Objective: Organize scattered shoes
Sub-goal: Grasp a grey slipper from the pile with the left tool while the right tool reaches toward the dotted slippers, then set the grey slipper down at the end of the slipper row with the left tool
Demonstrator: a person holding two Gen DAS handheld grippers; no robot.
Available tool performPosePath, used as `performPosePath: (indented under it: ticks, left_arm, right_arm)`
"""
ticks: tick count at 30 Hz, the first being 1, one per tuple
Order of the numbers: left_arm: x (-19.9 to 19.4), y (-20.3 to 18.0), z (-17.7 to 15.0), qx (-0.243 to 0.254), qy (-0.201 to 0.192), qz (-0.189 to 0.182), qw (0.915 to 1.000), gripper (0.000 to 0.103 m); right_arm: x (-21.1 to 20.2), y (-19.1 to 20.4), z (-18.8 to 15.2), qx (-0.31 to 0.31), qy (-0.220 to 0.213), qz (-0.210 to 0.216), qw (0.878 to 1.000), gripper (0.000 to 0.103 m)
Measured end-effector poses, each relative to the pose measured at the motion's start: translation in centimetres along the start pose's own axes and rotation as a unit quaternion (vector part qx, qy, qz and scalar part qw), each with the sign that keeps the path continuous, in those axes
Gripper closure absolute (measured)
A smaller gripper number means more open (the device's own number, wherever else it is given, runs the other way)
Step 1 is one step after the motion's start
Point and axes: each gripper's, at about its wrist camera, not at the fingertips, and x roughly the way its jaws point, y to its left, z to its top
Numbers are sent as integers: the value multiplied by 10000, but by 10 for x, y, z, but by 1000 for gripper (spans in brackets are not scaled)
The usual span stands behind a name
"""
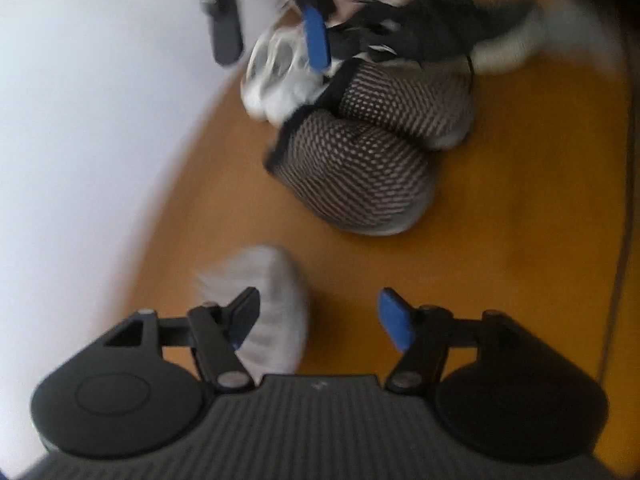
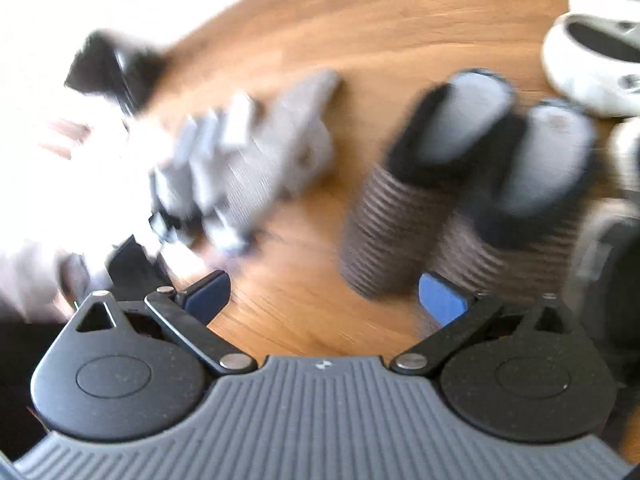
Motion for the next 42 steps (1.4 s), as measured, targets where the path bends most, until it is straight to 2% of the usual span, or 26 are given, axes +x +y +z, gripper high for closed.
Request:
performPosePath:
  ticks: [2,3,5,7,10,11,12,14,15,16,17,19,20,21,23,25,26,28,29,30,32,34,35,38,40,42]
  left_arm:
    - [-14,23,-3,-918,92,-406,9949,33]
    - [-24,40,-7,-1519,97,-631,9863,32]
    - [-48,68,-21,-2408,12,-782,9674,31]
    - [-70,91,-39,-3050,-142,-632,9502,26]
    - [-77,111,-56,-3527,-232,-304,9350,26]
    - [-74,119,-63,-3761,-223,-297,9258,26]
    - [-76,128,-74,-4109,-215,-340,9108,26]
    - [-77,138,-87,-4584,-223,-450,8873,26]
    - [-78,145,-99,-4971,-239,-532,8657,26]
    - [-79,150,-107,-5223,-273,-542,8506,26]
    - [-80,152,-111,-5373,-323,-493,8413,26]
    - [-75,157,-107,-5474,-398,-398,8350,26]
    - [-78,159,-111,-5540,-476,-300,8306,26]
    - [-80,161,-113,-5634,-575,-210,8239,26]
    - [-87,165,-117,-5768,-710,-105,8137,26]
    - [-93,168,-119,-5816,-754,-33,8099,26]
    - [-96,170,-121,-5848,-765,10,8076,26]
    - [-95,175,-122,-5911,-766,50,8029,26]
    - [-94,175,-124,-5946,-773,54,8002,26]
    - [-91,175,-126,-5976,-787,50,7979,26]
    - [-81,173,-128,-6013,-796,28,7951,26]
    - [-82,174,-132,-6052,-796,13,7921,26]
    - [-83,174,-134,-6066,-808,11,7909,26]
    - [-88,175,-137,-6094,-859,11,7882,26]
    - [-91,175,-139,-6076,-872,30,7894,26]
    - [-92,176,-140,-6058,-846,66,7911,25]
  right_arm:
    - [26,11,21,20,-26,184,9998,1]
    - [40,18,30,-67,-46,203,9998,1]
    - [84,23,49,61,7,259,9996,1]
    - [123,23,63,328,27,312,9990,1]
    - [162,16,65,982,-55,353,9945,1]
    - [171,13,64,1216,-80,338,9920,0]
    - [178,12,61,1349,-132,250,9905,3]
    - [187,10,56,1489,-259,60,9885,13]
    - [189,10,53,1509,-325,-4,9880,17]
    - [187,14,50,1401,-439,-78,9891,19]
    - [183,22,49,1222,-493,-216,9910,22]
    - [174,38,50,842,-525,-659,9929,24]
    - [169,50,52,514,-529,-1037,9919,24]
    - [167,64,52,37,-560,-1579,9859,24]
    - [165,94,51,-985,-634,-2713,9553,24]
    - [175,117,44,-1907,-608,-3636,9098,21]
    - [192,131,36,-2583,-430,-4234,8673,19]
    - [211,138,28,-3046,-134,-4541,8372,17]
    - [224,142,23,-3201,122,-4514,8328,16]
    - [229,144,21,-3229,233,-4446,8352,10]
    - [226,153,17,-3136,177,-4047,8588,7]
    - [214,151,22,-2699,218,-3459,8983,7]
    - [209,150,25,-2503,220,-3205,9133,6]
    - [192,139,29,-2081,229,-2380,9484,4]
    - [181,131,30,-1939,203,-1840,9634,1]
    - [180,124,34,-1962,137,-1808,9636,1]
